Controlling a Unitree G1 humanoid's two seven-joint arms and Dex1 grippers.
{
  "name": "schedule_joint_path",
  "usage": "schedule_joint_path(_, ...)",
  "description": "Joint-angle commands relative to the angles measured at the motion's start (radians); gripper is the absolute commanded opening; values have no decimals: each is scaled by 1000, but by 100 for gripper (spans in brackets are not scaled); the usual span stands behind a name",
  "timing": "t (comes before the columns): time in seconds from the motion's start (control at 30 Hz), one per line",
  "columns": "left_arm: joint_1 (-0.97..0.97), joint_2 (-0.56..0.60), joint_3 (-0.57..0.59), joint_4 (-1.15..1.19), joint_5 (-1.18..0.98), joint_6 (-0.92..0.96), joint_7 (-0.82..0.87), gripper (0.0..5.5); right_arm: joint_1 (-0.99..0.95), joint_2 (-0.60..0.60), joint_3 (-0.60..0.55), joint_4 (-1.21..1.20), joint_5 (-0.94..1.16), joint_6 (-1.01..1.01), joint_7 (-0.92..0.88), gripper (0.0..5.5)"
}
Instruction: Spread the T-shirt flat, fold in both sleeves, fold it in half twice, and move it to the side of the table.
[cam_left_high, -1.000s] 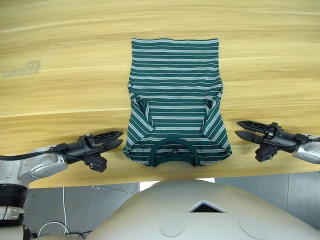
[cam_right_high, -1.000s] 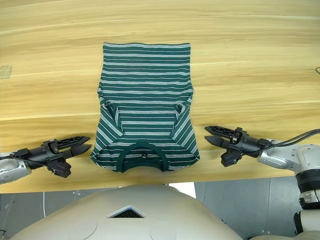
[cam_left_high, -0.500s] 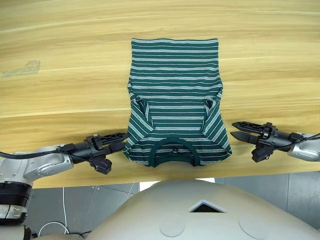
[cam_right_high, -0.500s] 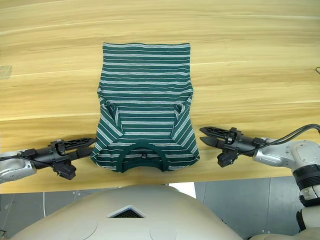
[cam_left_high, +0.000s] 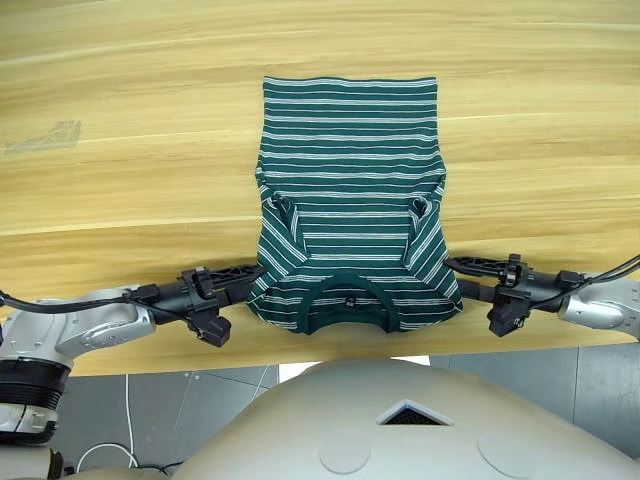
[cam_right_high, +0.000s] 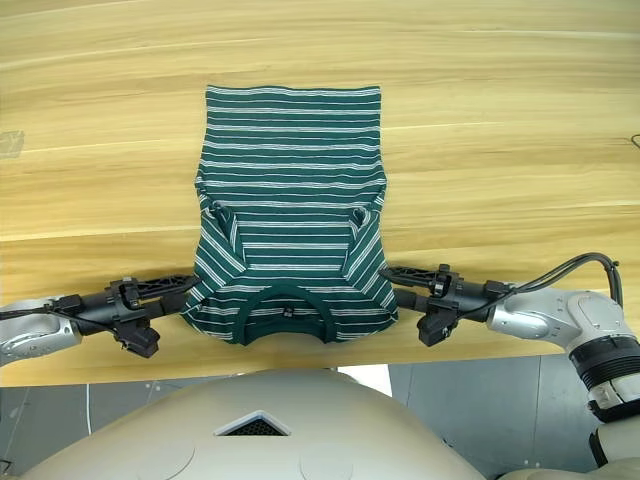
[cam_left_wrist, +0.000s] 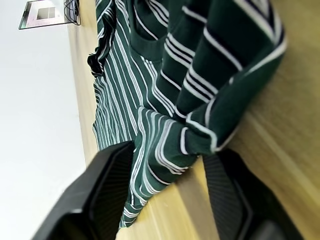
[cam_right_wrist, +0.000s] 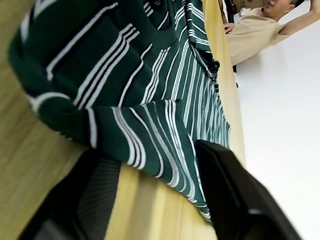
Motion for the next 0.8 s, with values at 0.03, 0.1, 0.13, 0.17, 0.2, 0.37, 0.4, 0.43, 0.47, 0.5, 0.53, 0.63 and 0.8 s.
schedule_joint_path(0.03,12,17,-25,3,13,21,-33,181,53,10,42,18,-3,40,124,185)
schedule_joint_path(0.1,6,15,-31,5,13,26,-33,145,59,10,36,19,3,43,134,143)
schedule_joint_path(0.13,5,14,-32,5,13,28,-32,134,62,11,33,19,7,44,138,126)
schedule_joint_path(0.17,5,15,-33,4,15,31,-31,114,64,12,31,19,11,44,143,104)
schedule_joint_path(0.2,5,15,-34,3,15,35,-29,99,66,13,29,18,13,45,147,85)
schedule_joint_path(0.37,-2,13,-45,10,18,52,-26,24,60,25,29,31,47,43,183,5)
schedule_joint_path(0.4,-4,13,-47,12,18,54,-25,10,60,26,28,32,52,44,188,0)
schedule_joint_path(0.43,-8,13,-49,15,18,55,-24,3,59,29,27,34,55,45,192,0)
schedule_joint_path(0.47,-10,12,-52,23,6,61,-34,3,58,31,28,36,60,45,199,0)
schedule_joint_path(0.5,-8,13,-57,32,-15,69,-52,3,57,33,29,39,68,46,207,0)
schedule_joint_path(0.53,1,12,-68,43,-74,84,-91,3,55,35,32,44,91,51,223,0)
schedule_joint_path(0.63,55,33,-126,42,-332,192,-296,3,91,12,65,-8,362,156,384,0)
schedule_joint_path(0.8,212,148,-164,-148,-839,544,-675,3,166,-79,65,-246,837,518,690,0)
